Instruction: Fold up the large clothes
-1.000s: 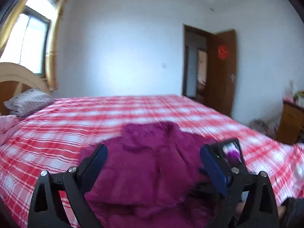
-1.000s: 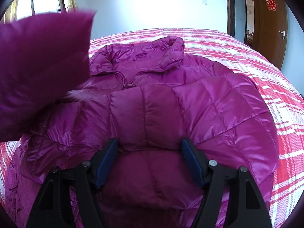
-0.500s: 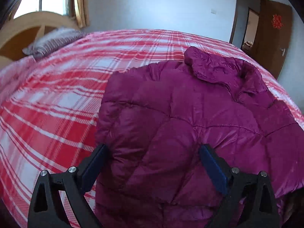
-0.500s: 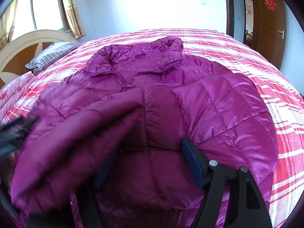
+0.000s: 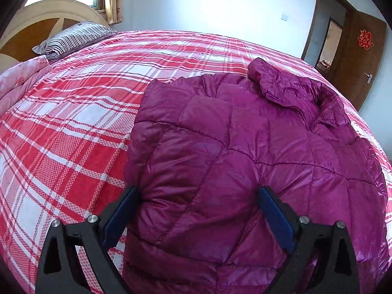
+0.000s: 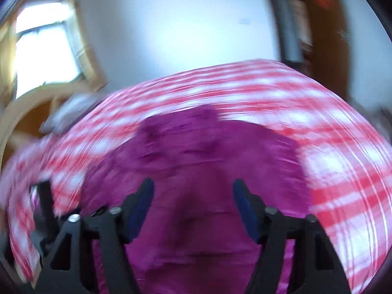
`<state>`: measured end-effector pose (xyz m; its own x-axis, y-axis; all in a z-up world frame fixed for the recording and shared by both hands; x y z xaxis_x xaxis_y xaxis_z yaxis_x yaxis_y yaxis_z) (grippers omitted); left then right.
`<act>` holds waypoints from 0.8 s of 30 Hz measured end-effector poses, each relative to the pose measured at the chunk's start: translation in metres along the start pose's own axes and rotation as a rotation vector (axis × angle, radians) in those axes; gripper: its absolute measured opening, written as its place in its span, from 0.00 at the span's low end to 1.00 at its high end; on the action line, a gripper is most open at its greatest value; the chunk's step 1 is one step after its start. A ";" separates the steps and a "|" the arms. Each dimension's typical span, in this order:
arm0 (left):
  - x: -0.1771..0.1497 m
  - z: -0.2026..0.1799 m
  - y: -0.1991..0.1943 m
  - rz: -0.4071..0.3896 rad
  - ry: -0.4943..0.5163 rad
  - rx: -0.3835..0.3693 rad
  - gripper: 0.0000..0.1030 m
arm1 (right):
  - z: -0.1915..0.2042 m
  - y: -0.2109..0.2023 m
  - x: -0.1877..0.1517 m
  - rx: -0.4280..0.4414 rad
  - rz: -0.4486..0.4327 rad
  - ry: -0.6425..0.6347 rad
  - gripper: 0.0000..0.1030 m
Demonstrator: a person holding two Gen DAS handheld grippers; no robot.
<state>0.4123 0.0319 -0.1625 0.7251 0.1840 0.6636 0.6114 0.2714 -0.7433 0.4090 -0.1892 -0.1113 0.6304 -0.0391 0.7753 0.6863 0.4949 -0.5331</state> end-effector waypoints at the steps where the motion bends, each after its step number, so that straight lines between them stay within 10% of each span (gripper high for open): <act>1: 0.000 0.001 0.001 0.001 -0.003 0.000 0.96 | 0.015 0.014 -0.002 0.000 0.031 -0.059 0.55; 9: 0.002 0.012 -0.001 0.006 -0.047 -0.054 0.98 | 0.014 0.086 -0.053 -0.014 0.225 -0.132 0.46; 18: 0.037 0.084 -0.029 -0.092 -0.254 -0.024 0.98 | 0.005 0.083 -0.060 0.011 0.201 -0.099 0.46; 24: 0.058 0.023 -0.043 -0.147 -0.079 -0.106 0.98 | 0.006 0.085 -0.061 0.003 0.198 -0.109 0.47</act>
Point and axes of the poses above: each gripper's, at about its wrist camera, not at the fingertips, and y roughly the way its jaws point, z to its left, x to its top, the point moved 1 cm from there along y, roughly the way its jaws point, and after that the axes turned 15 degrees about x, right-handed, at the moved point
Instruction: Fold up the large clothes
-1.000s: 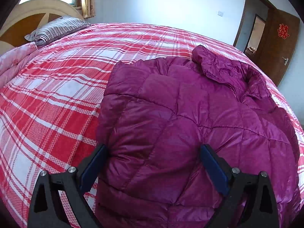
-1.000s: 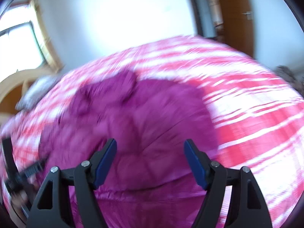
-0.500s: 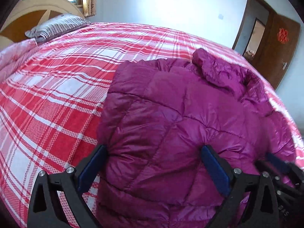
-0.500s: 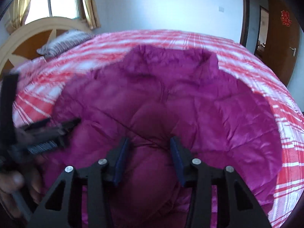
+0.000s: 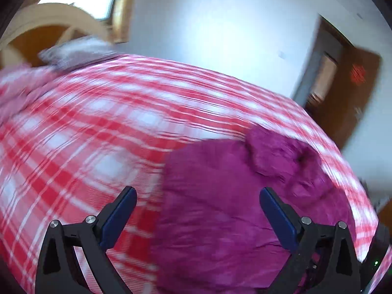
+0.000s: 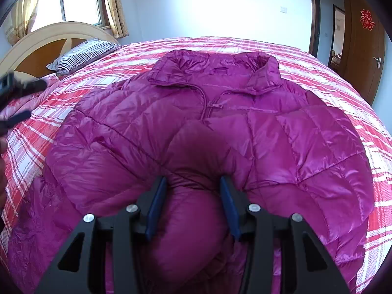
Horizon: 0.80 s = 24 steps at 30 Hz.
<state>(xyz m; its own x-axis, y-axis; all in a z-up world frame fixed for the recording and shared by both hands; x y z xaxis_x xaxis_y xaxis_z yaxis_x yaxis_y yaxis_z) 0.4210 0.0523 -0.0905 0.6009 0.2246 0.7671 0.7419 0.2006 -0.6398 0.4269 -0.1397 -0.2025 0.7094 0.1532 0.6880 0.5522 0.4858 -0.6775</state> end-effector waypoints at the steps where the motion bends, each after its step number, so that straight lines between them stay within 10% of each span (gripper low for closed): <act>1: -0.002 -0.013 0.004 0.001 0.037 -0.010 0.98 | 0.000 0.000 0.000 0.000 -0.001 -0.001 0.47; 10: -0.037 -0.053 0.074 0.184 0.174 0.021 0.98 | 0.000 0.000 -0.001 -0.002 -0.004 -0.002 0.48; 24: -0.047 -0.060 0.080 0.169 0.221 0.107 0.99 | 0.002 0.004 -0.001 -0.034 0.016 -0.023 0.49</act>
Point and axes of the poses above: each gripper's, at about its wrist camera, not at the fingertips, and y roughly the way its jaws point, z to its left, x to its top, the point moved 1 cm from there along y, roughly the way its jaws point, and after that the axes turned 15 degrees about x, right-handed, at the moved point
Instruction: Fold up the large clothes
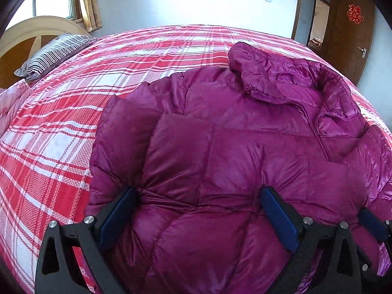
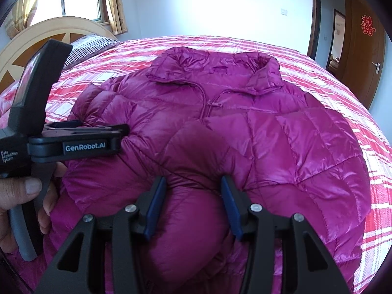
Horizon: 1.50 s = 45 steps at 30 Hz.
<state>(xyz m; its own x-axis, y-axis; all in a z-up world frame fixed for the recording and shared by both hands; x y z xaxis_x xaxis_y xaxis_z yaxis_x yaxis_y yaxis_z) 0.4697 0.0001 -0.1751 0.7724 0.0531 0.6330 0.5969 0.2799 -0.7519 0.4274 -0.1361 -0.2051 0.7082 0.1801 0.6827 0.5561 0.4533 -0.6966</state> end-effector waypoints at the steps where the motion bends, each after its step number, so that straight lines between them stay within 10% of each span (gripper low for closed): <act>1: 0.000 0.000 0.000 0.000 0.000 0.000 0.99 | 0.001 0.000 0.000 -0.004 0.001 -0.002 0.49; 37: 0.001 -0.011 0.005 -0.001 0.025 0.057 1.00 | 0.013 0.009 -0.001 -0.114 0.037 -0.074 0.52; 45: 0.005 0.004 -0.032 -0.046 -0.028 -0.043 0.99 | 0.011 0.010 0.000 -0.103 0.036 -0.064 0.54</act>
Point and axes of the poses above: each gripper's, at about its wrist camera, not at the fingertips, and y roughly the way its jaws point, z to its left, x to its top, the point moved 1 cm from there along y, roughly the way its jaws point, and after that the axes turned 15 degrees about x, right-handed, at the moved point
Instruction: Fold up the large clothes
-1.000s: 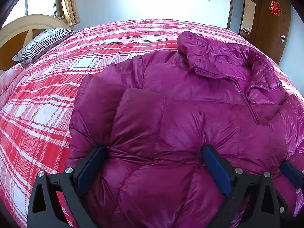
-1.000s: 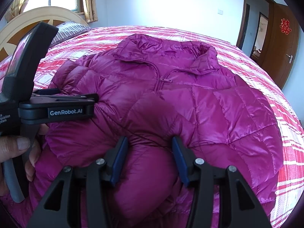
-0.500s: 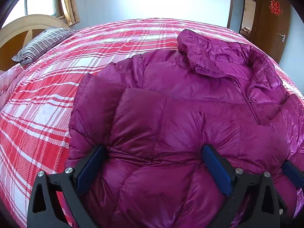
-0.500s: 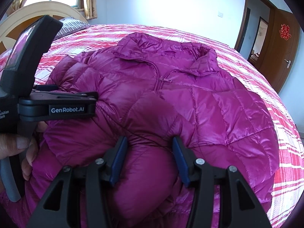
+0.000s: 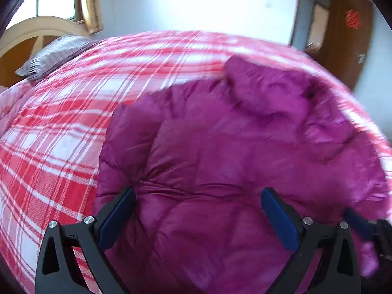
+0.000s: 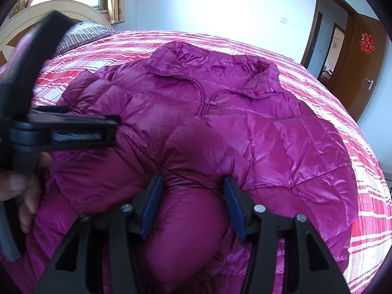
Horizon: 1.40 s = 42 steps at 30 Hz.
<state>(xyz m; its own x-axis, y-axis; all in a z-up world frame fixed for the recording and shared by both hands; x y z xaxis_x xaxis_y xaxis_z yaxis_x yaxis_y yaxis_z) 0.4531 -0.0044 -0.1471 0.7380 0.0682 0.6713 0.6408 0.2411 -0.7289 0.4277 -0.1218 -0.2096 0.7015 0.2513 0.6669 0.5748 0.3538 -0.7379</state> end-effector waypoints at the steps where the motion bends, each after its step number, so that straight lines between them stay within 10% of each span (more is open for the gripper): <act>1: 0.003 -0.001 -0.012 -0.033 0.003 -0.027 0.99 | -0.001 0.000 0.000 0.003 -0.001 0.003 0.54; 14: -0.007 -0.034 0.024 0.012 0.128 -0.065 0.99 | -0.004 -0.005 -0.001 0.031 -0.008 0.017 0.57; 19: -0.011 -0.030 0.023 0.003 0.109 -0.078 0.99 | -0.016 -0.013 0.005 0.174 0.008 0.043 0.68; 28: -0.010 -0.026 0.025 -0.004 0.088 -0.098 0.99 | -0.073 -0.053 0.101 0.184 -0.044 -0.064 0.74; 35: -0.010 -0.025 0.026 -0.004 0.079 -0.107 0.99 | -0.124 0.012 0.189 0.071 0.072 -0.126 0.74; 42: -0.011 -0.024 0.025 -0.007 0.076 -0.108 0.99 | -0.133 0.070 0.205 0.104 0.241 -0.210 0.74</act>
<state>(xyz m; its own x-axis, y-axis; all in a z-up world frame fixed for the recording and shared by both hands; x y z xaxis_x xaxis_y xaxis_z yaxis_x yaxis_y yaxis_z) 0.4662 -0.0219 -0.1761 0.7449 -0.0081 0.6672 0.6619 0.1353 -0.7373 0.6675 -0.1653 -0.1383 0.7039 0.5150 0.4891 0.3493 0.3486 -0.8697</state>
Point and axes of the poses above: each gripper's, at about its wrist camera, not at the fingertips, and y roughly the way its jaws point, z to its left, x to its top, the point moved 1 cm from there along y, roughly the way its jaws point, and after that the axes turned 15 degrees about x, right-handed, at the moved point
